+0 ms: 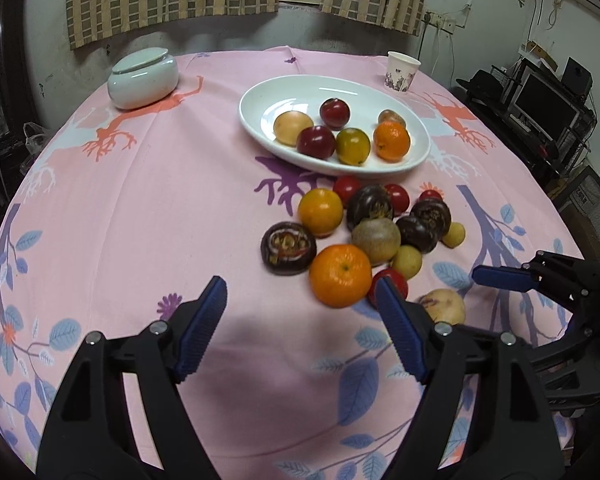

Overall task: Organize fruits
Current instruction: 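Grasp an orange with the left tool while the right tool grasps the striped pale fruit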

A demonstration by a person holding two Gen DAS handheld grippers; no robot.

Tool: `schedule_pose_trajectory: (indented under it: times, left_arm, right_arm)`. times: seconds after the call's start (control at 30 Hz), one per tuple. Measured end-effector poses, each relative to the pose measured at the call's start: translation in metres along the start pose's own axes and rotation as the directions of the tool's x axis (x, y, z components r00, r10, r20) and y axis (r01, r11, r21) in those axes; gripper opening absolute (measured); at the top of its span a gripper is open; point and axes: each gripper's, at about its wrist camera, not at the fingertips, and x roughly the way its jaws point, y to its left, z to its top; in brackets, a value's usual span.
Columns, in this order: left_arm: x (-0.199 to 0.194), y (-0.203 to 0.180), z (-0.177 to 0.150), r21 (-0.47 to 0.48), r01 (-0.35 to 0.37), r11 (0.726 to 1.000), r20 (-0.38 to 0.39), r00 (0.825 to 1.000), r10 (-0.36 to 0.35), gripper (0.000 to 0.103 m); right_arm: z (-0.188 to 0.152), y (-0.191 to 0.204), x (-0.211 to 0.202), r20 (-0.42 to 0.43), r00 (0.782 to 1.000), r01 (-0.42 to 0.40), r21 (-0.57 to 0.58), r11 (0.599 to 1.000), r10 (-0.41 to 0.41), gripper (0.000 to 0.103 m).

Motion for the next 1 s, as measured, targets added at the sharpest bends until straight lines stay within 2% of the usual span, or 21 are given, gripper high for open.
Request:
schedule_pose_trajectory:
  times: [0.13, 0.23, 0.3, 0.33, 0.37, 0.73, 0.8, 0.9, 1.0]
  left_arm:
    - [0.001, 0.003, -0.006, -0.002, -0.002, 1.000, -0.012, 1.000, 0.002, 0.079]
    - [0.002, 0.005, -0.009, -0.001, -0.005, 1.000, -0.018, 1.000, 0.005, 0.079]
    - [0.003, 0.006, -0.010, 0.002, -0.008, 1.000, -0.025, 1.000, 0.008, 0.079]
    - [0.004, 0.006, -0.011, 0.005, -0.009, 1.000, -0.028, 1.000, 0.009, 0.079]
    - [0.006, 0.005, -0.012, 0.008, -0.009, 1.000, -0.033, 0.999, 0.009, 0.079]
    - [0.034, -0.010, -0.012, 0.068, -0.004, 0.998, -0.090, 0.996, 0.010, 0.079]
    - [0.039, -0.010, -0.012, 0.062, 0.000, 0.998, -0.096, 0.995, 0.006, 0.076]
    - [0.047, -0.008, -0.010, 0.048, 0.021, 0.999, -0.123, 0.992, -0.015, 0.056]
    - [0.050, -0.012, -0.009, 0.060, 0.031, 0.998, -0.131, 0.991, -0.022, 0.054]
  right_arm:
    - [-0.003, 0.011, 0.017, -0.035, 0.998, 0.056, -0.033, 0.998, -0.057, 0.061]
    - [-0.004, 0.009, 0.027, -0.043, 0.995, 0.090, -0.013, 0.996, -0.090, 0.061]
    - [-0.007, 0.008, 0.029, -0.030, 0.996, 0.089, -0.007, 0.996, -0.089, 0.059]
    - [-0.008, 0.009, 0.029, -0.019, 0.996, 0.086, -0.016, 0.996, -0.087, 0.046]
    - [-0.009, 0.009, 0.027, -0.009, 0.996, 0.085, -0.020, 0.996, -0.085, 0.042]
    - [-0.010, -0.009, 0.018, 0.017, 1.000, 0.025, 0.051, 0.998, -0.026, 0.042]
    - [-0.010, -0.008, 0.016, 0.024, 1.000, 0.013, 0.052, 0.999, -0.015, 0.042]
    - [-0.010, -0.008, 0.015, 0.021, 1.000, -0.004, 0.052, 0.999, 0.003, 0.042]
    - [-0.010, -0.008, 0.015, 0.016, 1.000, -0.009, 0.052, 0.999, 0.008, 0.042]
